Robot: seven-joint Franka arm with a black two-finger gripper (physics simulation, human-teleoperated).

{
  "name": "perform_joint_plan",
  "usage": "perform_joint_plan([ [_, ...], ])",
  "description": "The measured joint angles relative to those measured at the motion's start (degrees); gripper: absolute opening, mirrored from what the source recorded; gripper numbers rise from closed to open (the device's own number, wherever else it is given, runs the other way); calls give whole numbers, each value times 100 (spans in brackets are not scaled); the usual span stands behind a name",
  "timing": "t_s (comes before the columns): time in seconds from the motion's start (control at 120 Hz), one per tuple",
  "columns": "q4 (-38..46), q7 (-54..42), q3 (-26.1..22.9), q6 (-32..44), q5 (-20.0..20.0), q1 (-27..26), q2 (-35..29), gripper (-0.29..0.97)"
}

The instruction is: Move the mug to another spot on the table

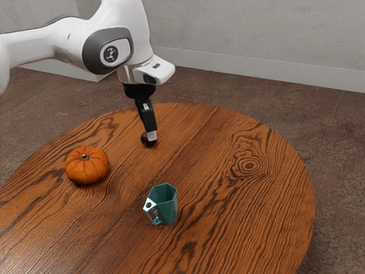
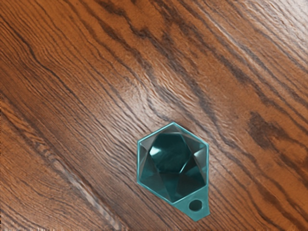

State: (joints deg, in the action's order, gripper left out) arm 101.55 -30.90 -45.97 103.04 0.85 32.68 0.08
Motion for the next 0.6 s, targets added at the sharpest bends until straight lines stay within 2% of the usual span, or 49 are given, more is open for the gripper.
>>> perform_joint_plan([
  [0.1, 92, -42, 0, 2, 0, 37, -44, 68],
  [0.25, 691, -90, -51, 9, -69, 165, -358, 68],
  [0.392, 1354, -125, -69, 103, -468, -76, -528, 68],
  [0.6, 2243, -166, -42, 483, -931, -18, -769, 68],
])
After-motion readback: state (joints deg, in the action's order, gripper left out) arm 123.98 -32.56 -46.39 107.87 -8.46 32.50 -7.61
